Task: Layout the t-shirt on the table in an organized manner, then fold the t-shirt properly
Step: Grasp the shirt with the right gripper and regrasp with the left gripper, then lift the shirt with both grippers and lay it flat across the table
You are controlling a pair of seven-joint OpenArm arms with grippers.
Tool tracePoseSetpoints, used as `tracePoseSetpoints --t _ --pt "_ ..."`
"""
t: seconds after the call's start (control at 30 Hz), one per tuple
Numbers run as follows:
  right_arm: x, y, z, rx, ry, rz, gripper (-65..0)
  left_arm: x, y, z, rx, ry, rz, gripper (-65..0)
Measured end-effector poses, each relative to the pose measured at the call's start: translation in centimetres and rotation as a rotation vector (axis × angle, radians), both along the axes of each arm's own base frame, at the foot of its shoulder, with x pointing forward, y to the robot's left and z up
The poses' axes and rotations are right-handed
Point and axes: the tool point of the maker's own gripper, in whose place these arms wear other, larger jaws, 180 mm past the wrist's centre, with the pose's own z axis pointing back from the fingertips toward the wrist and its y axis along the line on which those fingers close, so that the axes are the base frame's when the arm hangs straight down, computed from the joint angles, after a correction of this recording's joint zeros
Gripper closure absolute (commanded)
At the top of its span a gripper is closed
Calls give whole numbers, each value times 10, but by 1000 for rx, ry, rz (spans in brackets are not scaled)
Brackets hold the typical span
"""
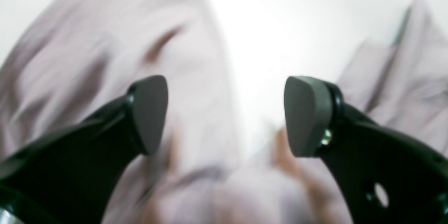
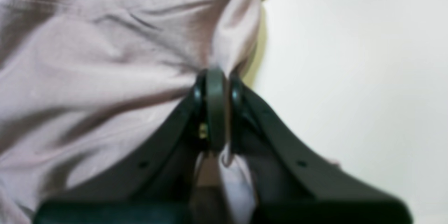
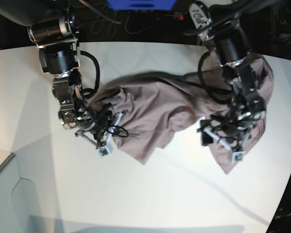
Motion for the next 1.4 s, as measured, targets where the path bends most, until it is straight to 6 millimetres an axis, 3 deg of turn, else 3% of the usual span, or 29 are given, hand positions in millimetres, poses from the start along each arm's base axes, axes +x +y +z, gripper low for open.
tracePoseSetpoints --t 0.13,0.3,0.5,0.63,0.83,0.9,1.07,1.1,1.13,1.17,1.23,1.33,1.4 --pt "-15 -9 2 -26 -16 10 0 14 -23 -26 -18 52 37 -499" --pt "-25 -23 8 -79 -30 24 0 8 -7 -49 -5 91 160 -499" --pt "-24 -31 8 -98 -22 20 0 21 4 -23 18 34 177 -499" --pt "-29 -35 5 -105 -16 17 0 14 -16 -53 -15 116 139 -499" --pt "-31 -34 5 -100 -16 17 0 22 -14 -56 -24 72 162 -493" --pt "-32 -34 4 -98 -15 17 0 21 -12 -59 -19 78 177 -438" --pt "-29 -34 13 -113 -40 25 0 18 4 -61 -9 91 206 0" --pt "-28 -32 20 -114 -63 29 0 18 6 -60 -3 89 209 0" --pt "39 -78 119 -53 -657 -377 0 16 5 -58 -6 105 209 -3" --pt "-22 -30 42 -90 -133 17 0 14 5 -56 -2 124 208 -18" --pt "-14 -38 70 -90 -209 -14 0 13 8 -41 -17 123 228 0" --pt "2 -52 112 -88 -331 -57 0 26 25 11 -55 5 278 0" --pt "6 -64 127 -92 -369 -93 0 36 43 53 -60 -93 325 0"
